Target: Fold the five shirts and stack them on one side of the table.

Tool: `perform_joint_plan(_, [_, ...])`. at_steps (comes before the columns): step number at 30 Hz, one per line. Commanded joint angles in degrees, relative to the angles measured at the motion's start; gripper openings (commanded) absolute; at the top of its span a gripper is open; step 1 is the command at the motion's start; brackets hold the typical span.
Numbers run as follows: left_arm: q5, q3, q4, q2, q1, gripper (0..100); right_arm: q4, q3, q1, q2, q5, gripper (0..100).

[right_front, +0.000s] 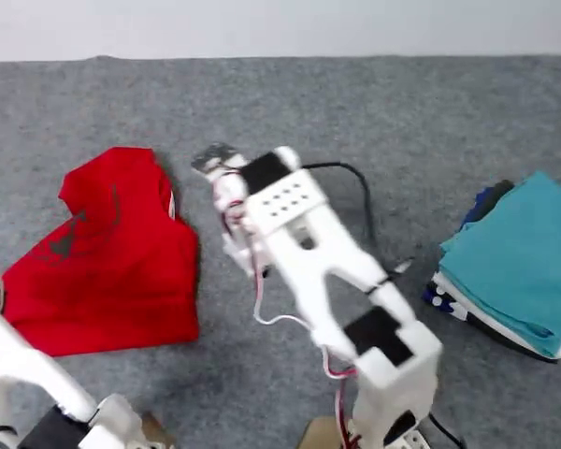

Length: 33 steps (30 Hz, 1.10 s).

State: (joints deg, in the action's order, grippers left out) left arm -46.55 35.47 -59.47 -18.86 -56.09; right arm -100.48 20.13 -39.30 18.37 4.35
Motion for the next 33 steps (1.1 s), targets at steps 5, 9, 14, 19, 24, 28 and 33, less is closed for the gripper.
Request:
perform_joint_plan(5, [-0.2,1.9,3.6,-1.2,-5.5,13,-1.9,11.7,-10.9,5.8,-8.5,20.4])
perform_joint_plan(9, [-0.2,3.4,3.7,-1.2,-8.6,13,-1.9,13.3,-15.1,9.8,-11.3,20.4])
perform_joint_plan(14, [-0.2,5.8,3.7,-1.8,-11.2,13,-1.8,16.0,-18.3,14.4,-11.8,20.4])
perform_joint_plan(19, [-0.2,5.9,3.7,-1.7,-13.0,13,-0.1,21.5,-20.3,18.7,-11.9,20.4])
perform_joint_plan(24, [-0.2,5.9,3.7,-1.8,-13.5,13,0.2,28.3,-22.9,24.4,-11.9,20.4])
perform_joint_plan(28, [-0.2,5.9,3.5,-1.8,-13.5,13,0.2,34.1,-24.0,29.3,-11.9,20.4])
perform_joint_plan(33, [-0.2,5.9,3.5,-1.8,-13.5,13,0.2,41.1,-24.3,35.9,-11.9,20.4])
